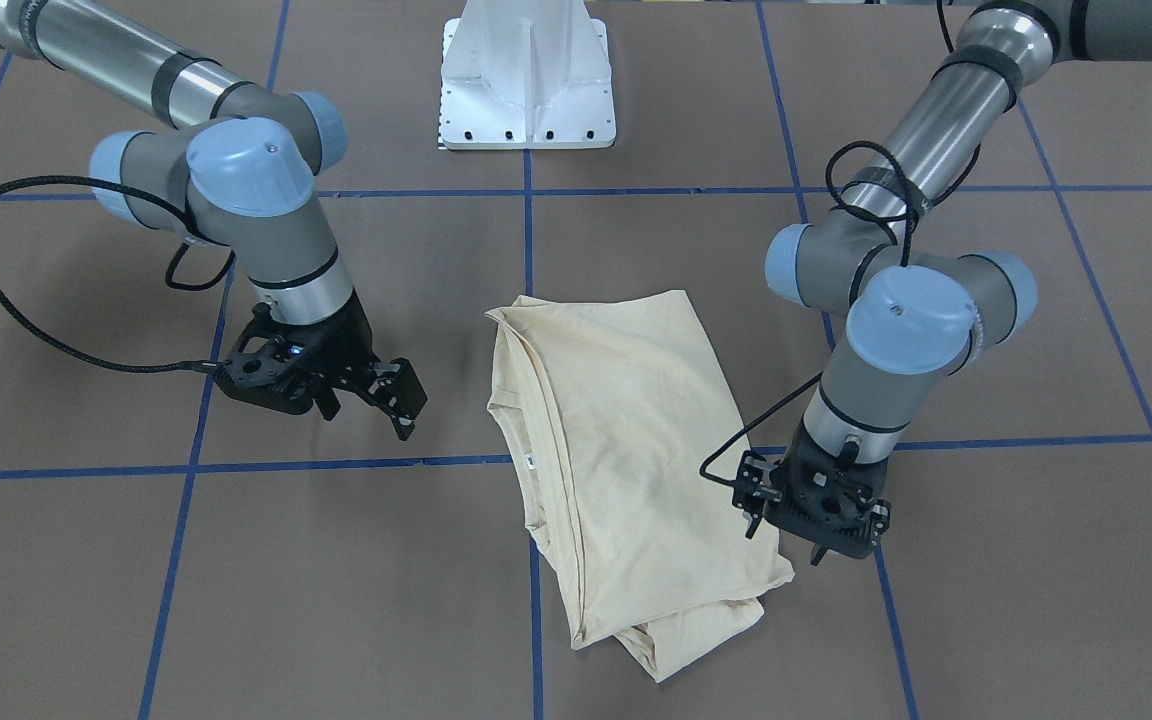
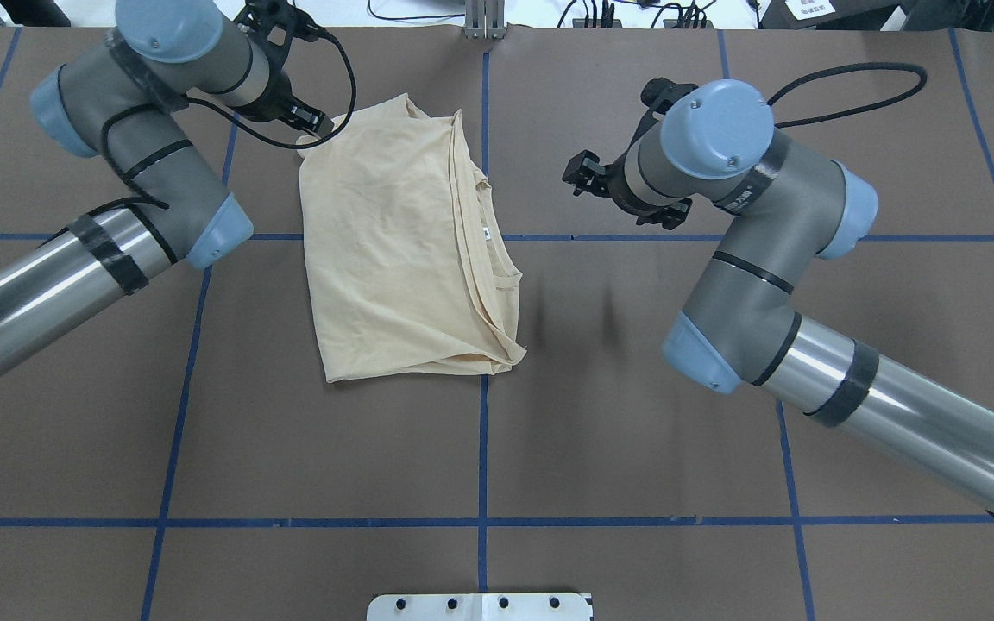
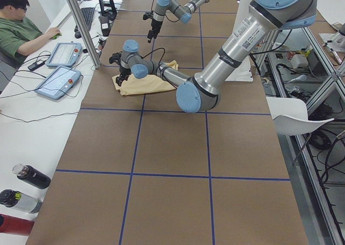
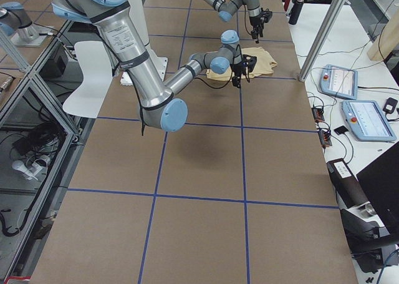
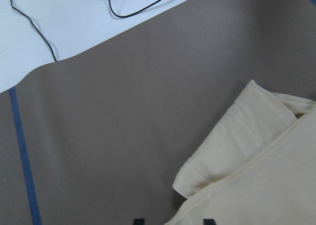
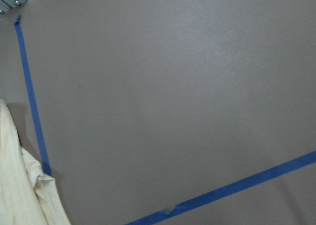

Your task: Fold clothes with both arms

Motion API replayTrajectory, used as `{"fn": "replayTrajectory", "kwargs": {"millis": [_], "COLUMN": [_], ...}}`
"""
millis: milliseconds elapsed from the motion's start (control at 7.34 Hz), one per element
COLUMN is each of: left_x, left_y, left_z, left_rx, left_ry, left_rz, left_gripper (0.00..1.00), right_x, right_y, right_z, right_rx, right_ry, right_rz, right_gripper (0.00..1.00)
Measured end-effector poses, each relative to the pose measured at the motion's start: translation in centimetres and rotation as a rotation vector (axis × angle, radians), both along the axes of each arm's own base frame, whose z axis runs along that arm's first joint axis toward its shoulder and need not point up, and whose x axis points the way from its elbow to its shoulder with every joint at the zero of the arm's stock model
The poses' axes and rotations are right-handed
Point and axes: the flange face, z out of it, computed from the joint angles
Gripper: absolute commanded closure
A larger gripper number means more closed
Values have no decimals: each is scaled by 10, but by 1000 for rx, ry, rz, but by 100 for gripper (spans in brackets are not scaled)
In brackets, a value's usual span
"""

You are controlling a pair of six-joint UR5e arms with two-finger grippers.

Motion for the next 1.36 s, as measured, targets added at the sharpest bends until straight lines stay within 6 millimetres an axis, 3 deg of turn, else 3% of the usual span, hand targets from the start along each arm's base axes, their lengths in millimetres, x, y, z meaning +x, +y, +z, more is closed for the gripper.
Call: {"fn": "replayTrajectory", "kwargs": {"millis": [273,681,818,1090,1363], "left_x": [-18,-19,-20,-24,-28], "left_y": [28,39,41,40,37], "left_z": [-5,-3,-3,-3,-3], "left_rx": [-7,-38,-47,-54,-54], "left_ry": [57,94,105,113,115], "left_rz": [25,89,108,118,114], "left_gripper": [0,0,0,0,0], "right_x": [-60,-128,-146,-175,-183], "right_y": [4,21,28,39,41], "right_z": [-38,-98,-103,-94,-81], "right_rx": [16,154,188,264,315], "right_ry": [7,169,224,320,405], "right_rz": [-11,-183,-242,-352,-443], "right_gripper": [1,2,2,2,3]}}
